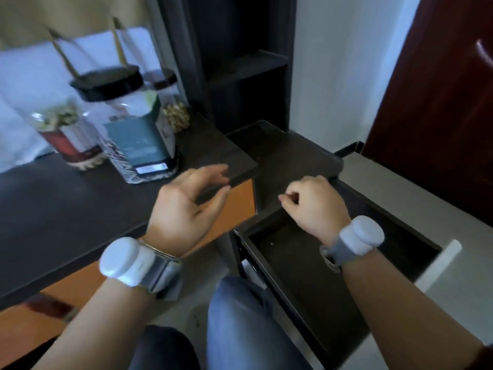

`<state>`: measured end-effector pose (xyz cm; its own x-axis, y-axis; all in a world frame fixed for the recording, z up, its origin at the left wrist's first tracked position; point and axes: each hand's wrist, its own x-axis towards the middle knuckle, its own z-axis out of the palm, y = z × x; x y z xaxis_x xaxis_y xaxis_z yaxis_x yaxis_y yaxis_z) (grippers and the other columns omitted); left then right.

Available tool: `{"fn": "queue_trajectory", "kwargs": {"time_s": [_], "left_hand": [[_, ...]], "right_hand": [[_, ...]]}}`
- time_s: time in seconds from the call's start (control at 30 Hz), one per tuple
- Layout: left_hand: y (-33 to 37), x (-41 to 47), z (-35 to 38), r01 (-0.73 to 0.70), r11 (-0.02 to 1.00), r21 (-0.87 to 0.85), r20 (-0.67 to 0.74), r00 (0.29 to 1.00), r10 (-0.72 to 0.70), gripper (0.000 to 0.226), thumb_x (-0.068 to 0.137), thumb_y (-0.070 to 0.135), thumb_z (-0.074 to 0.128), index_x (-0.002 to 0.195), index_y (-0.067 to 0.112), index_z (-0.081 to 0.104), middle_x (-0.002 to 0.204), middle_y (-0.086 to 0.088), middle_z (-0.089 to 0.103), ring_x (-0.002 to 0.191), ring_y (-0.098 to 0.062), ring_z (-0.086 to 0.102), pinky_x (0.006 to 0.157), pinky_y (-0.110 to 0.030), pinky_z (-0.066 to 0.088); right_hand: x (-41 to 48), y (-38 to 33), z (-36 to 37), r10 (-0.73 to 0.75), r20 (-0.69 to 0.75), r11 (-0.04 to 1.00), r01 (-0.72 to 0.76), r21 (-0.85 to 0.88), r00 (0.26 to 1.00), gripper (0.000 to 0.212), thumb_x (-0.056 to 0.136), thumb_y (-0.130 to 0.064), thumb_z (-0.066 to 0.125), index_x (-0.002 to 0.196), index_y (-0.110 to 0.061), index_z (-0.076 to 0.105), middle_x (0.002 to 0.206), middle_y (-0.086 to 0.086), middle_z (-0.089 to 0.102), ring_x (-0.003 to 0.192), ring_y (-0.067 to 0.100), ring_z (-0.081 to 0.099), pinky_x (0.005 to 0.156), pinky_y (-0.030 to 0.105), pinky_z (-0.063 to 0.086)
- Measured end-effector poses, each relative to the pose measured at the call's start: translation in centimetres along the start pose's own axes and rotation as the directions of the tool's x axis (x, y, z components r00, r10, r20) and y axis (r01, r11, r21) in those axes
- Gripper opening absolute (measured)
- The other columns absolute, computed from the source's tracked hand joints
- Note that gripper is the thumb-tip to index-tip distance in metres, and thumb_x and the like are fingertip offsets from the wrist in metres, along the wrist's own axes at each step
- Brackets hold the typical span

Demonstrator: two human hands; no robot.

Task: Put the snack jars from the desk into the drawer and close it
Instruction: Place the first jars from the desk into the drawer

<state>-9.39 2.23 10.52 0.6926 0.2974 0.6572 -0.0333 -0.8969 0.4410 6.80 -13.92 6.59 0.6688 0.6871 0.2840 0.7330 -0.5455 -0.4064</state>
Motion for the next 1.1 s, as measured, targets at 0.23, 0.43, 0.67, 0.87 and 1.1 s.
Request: {"fn": "queue_trajectory", "kwargs": {"time_s": [0.23, 0.43, 0.67, 0.87, 1.1], "left_hand": [[-6.0, 1.7, -11.4, 0.288, 0.915, 0.282, -0.588, 0.806, -0.072, 0.037, 0.081, 0.023, 0.068, 0.113, 0.006, 0.059, 0.101, -0.017, 0.063, 0.097, -0.037, 0.058, 0.087, -0.041, 0.047], [-10.6, -1.1, -16.7, 0.575, 0.798, 0.179, -0.616, 0.698, -0.365, 0.064, 0.072, 0.041, 0.07, 0.123, 0.008, 0.052, 0.12, -0.017, 0.059, 0.107, -0.034, 0.057, 0.092, -0.049, 0.046], [-16.2, 3.4, -14.0, 0.729, 0.684, -0.024, -0.416, 0.614, -0.67, 0.104, 0.066, 0.035, 0.084, 0.147, 0.009, 0.023, 0.147, -0.017, 0.036, 0.134, -0.031, 0.036, 0.109, -0.046, 0.033], [-21.3, 8.1, -11.3, 0.811, 0.562, -0.162, -0.42, 0.459, -0.783, 0.124, 0.049, 0.051, 0.088, 0.145, 0.012, 0.02, 0.145, -0.015, 0.038, 0.131, -0.036, 0.039, 0.107, -0.049, 0.035], [-20.6, 7.8, -10.8, 0.689, 0.629, -0.36, -0.473, 0.446, -0.76, 0.071, 0.047, 0.038, 0.092, 0.1, 0.022, 0.046, 0.093, 0.009, 0.055, 0.085, -0.014, 0.054, 0.074, -0.025, 0.04]], "right_hand": [[9.5, -12.2, -1.5, -0.251, -0.179, 0.83, 0.307, 0.466, 0.951, 0.063, 0.079, -0.042, 0.069, 0.134, -0.022, 0.045, 0.125, 0.004, 0.052, 0.113, 0.017, 0.051, 0.091, 0.033, 0.047], [13.6, -18.5, 3.1, -0.245, 0.036, 0.631, 0.131, 0.765, 0.969, 0.129, 0.06, -0.046, 0.084, 0.15, -0.033, -0.007, 0.159, 0.0, 0.012, 0.145, 0.02, 0.017, 0.115, 0.039, 0.024], [13.7, -19.4, 7.7, -0.088, -0.122, 0.489, 0.15, 0.859, 0.989, 0.098, 0.053, -0.042, 0.087, 0.136, -0.037, 0.035, 0.135, -0.007, 0.053, 0.123, 0.011, 0.053, 0.1, 0.043, 0.049], [13.2, -19.3, 8.5, -0.036, -0.189, 0.544, 0.178, 0.82, 0.981, 0.108, 0.054, -0.049, 0.084, 0.144, -0.037, 0.025, 0.139, -0.006, 0.05, 0.127, 0.013, 0.049, 0.101, 0.046, 0.047], [13.2, -18.8, 8.6, -0.048, -0.172, 0.585, 0.168, 0.793, 0.984, 0.112, 0.056, -0.05, 0.082, 0.146, -0.04, 0.017, 0.145, -0.005, 0.043, 0.133, 0.016, 0.043, 0.104, 0.048, 0.043]]}}
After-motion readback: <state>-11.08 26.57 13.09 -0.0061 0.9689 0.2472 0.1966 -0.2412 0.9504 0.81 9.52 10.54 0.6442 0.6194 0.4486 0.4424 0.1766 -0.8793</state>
